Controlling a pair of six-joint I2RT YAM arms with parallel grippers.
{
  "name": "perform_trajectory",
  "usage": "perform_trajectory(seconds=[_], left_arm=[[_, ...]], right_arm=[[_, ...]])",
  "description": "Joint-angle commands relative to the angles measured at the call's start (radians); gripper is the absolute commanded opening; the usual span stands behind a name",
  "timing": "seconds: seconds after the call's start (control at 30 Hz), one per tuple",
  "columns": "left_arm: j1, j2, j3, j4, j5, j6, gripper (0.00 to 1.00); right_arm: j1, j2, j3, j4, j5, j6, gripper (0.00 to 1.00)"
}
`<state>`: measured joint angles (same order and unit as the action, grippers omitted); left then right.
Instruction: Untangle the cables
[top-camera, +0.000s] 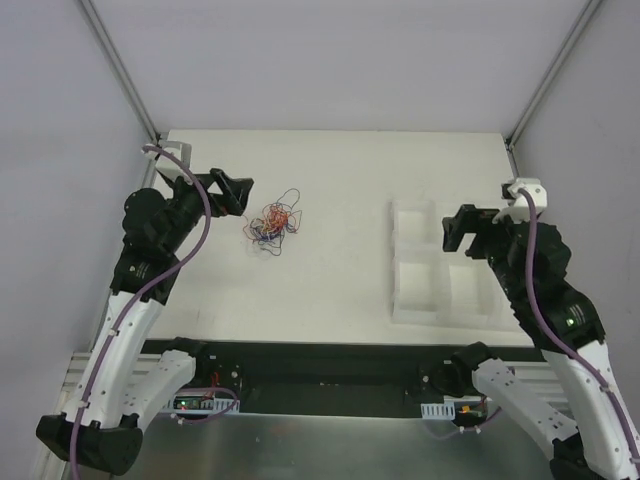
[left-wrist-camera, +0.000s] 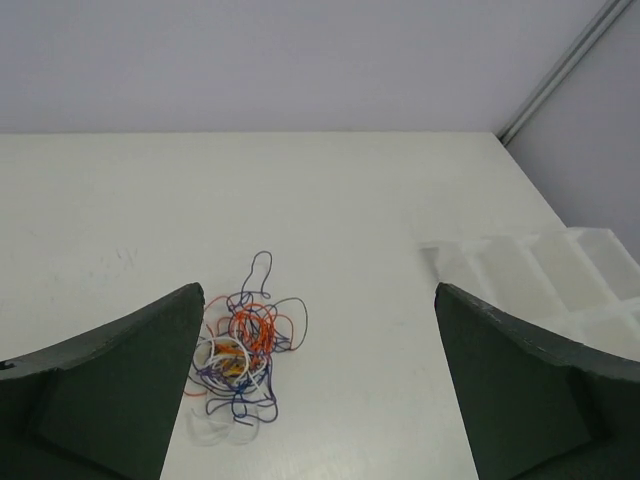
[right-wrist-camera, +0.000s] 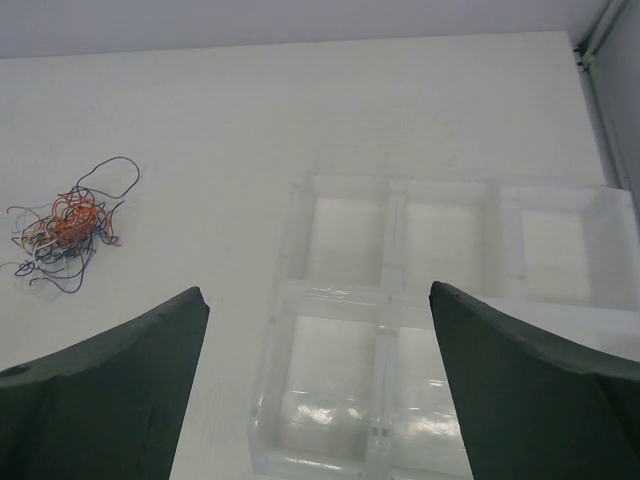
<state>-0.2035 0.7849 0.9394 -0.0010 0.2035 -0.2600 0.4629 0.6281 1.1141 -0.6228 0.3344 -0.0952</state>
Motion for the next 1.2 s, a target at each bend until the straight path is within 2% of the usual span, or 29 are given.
perform_trajectory(seconds=[0.0,0.1,0.2,0.3,0.53,0.7,0.93,0.97,1.07,1.17], left_arm=[[-0.007,0.094,0.053,-0.057,-0.026,-0.068,0.99],[-0.007,0.177,0.099,-0.128,-0.009,-0.09,0.99],[-0.007,0.218,0.113,-0.152,0.007,-0.108,0.99],[-0.005,0.243,0.117,-0.163,0.002,-0.102,0.99],[-0.001,0.277,0.147,-0.212,-0.024,-0.093,0.99],[0.001,0.277,0.156,-0.214,0.036,-0.105,0.99],[0.006,0.272,0.157,-0.214,0.056,-0.12,0.99],[0.006,0.272,0.157,-0.214,0.057,-0.122,0.99],[0.007,0.28,0.157,-0.214,0.071,-0.131,0.99],[0.007,0.29,0.162,-0.214,0.102,-0.14,0.99]], right_arm=[[0.006,0.175,0.018,0.09,-0.133,0.07,0.96],[0.063,0.298,0.021,0.19,-0.225,0.119,0.96],[0.128,0.428,0.001,0.381,-0.283,0.158,0.96],[0.158,0.631,0.067,0.454,-0.414,0.216,0.96],[0.226,1.036,0.24,0.607,-0.546,0.363,0.99],[0.266,1.26,0.377,0.618,-0.54,0.397,0.9],[0.318,1.51,0.584,0.677,-0.466,0.474,0.82],[0.327,1.545,0.611,0.673,-0.448,0.491,0.8],[0.364,1.639,0.716,0.565,-0.404,0.531,0.63],[0.385,1.661,0.704,0.572,-0.396,0.539,0.58]])
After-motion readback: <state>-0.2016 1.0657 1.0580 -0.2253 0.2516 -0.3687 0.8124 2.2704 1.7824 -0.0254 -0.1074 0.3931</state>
